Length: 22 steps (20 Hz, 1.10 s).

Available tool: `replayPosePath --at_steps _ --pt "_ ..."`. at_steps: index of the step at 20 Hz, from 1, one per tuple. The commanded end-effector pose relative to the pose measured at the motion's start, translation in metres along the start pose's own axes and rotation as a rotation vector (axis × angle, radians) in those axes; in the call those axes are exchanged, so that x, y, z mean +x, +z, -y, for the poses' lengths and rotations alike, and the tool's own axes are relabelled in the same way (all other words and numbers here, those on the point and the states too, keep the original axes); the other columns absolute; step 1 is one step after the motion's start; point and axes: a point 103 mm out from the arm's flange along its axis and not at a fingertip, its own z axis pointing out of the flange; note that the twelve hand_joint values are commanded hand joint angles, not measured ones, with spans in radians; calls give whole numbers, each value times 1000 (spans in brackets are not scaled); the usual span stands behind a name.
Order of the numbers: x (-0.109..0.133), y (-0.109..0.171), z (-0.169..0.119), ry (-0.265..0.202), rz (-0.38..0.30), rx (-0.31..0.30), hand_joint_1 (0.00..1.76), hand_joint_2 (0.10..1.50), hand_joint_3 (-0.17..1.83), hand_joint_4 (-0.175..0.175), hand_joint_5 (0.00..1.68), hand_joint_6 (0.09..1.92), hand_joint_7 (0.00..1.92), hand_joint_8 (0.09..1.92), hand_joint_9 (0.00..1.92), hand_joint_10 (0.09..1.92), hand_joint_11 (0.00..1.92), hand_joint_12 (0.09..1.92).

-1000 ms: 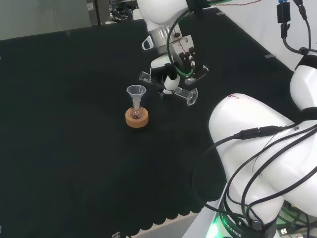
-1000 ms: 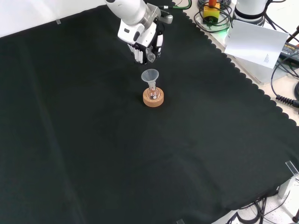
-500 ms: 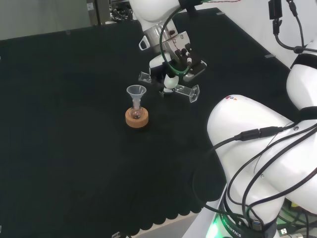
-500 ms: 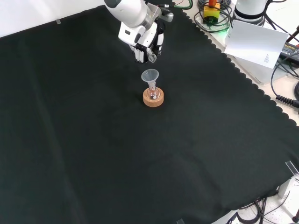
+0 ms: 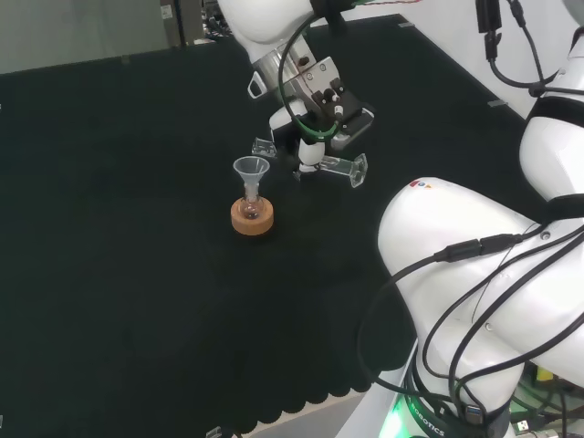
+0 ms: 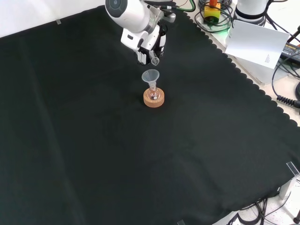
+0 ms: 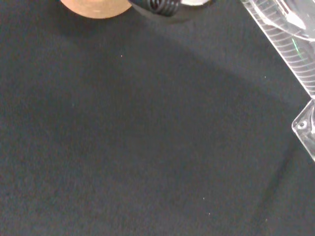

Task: Pour the water from the graduated cylinder into the round-bottom flask.

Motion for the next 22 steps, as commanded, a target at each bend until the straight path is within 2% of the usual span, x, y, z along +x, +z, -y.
replayPosePath --at_steps 1,14,22 --pt "1 -2 3 25 13 34 1394 1052 -1 -175 1046 873 923 1003 1286 621 1285 719" --pt "9 -8 7 50 86 73 1395 1050 -1 -175 1051 866 928 994 1291 614 1286 715" --pt "10 -8 2 65 91 113 1395 1049 -1 -175 1053 862 930 989 1293 611 1287 714"
